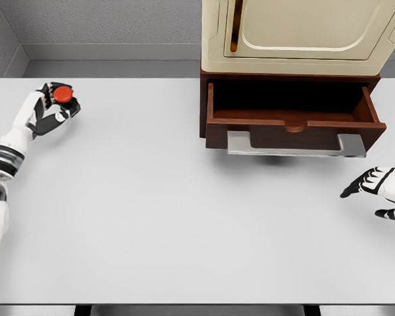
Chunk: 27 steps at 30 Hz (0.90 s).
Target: Put the switch into the drawer with left arm, and close the drawer with right arm
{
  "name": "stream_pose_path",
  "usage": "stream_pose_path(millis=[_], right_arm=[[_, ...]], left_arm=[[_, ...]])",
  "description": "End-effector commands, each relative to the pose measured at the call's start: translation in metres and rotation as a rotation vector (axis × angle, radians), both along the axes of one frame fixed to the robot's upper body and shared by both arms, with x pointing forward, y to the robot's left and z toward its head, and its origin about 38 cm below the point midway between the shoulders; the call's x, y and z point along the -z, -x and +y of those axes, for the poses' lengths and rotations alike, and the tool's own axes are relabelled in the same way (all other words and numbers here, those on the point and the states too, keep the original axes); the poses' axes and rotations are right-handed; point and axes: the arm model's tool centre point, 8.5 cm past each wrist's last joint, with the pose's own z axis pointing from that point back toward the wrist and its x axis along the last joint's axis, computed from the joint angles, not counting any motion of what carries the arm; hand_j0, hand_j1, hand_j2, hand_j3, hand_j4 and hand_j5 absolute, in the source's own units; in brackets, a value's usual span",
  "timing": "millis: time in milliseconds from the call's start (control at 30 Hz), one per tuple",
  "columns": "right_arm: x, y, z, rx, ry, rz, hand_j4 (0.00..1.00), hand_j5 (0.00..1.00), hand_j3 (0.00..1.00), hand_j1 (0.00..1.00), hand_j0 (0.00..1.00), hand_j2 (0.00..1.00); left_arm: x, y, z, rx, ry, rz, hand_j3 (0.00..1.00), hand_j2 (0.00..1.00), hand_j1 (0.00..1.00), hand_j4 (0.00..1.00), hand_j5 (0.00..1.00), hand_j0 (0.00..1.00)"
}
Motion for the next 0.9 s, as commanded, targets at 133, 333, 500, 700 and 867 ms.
stream_pose_path(millis=[133, 333, 500, 700, 867], right_arm=[[-0.001, 0.000, 0.000, 0.002, -0.003, 0.000, 0.76, 0.76, 0.76, 0.76, 0.76, 0.76], [-0.001, 0.000, 0.000, 0.002, -0.003, 0.000, 0.75, 0.75, 0.75, 0.75, 0.75, 0.75], [-0.001, 0.000, 0.000, 0.002, -0.003, 0.000, 0.76, 0.76, 0.76, 0.76, 0.76, 0.76], [-0.001, 0.000, 0.000, 0.001, -0.002, 0.001, 0.76, 0.76, 0.76, 0.76, 0.76, 0.76], [-0.001, 0.000, 0.000, 0.001, -0.002, 0.001, 0.76, 0.76, 0.76, 0.76, 0.76, 0.76]], left_arm=[[-0.017, -0.006, -0.025, 0.054, 0.007, -0.064, 0.45, 0.45, 0.45, 0.45, 0.45, 0.45], [-0.022, -0.005, -0.052, 0.118, 0.003, -0.091, 0.45, 0.45, 0.45, 0.45, 0.45, 0.45], [-0.039, 0.007, -0.071, 0.180, -0.016, -0.166, 0.45, 0.45, 0.45, 0.45, 0.45, 0.45], [-0.054, 0.015, -0.084, 0.215, -0.021, -0.223, 0.45, 0.45, 0.45, 0.45, 0.45, 0.45], [-0.062, 0.018, -0.104, 0.275, -0.036, -0.249, 0.45, 0.45, 0.45, 0.45, 0.45, 0.45]])
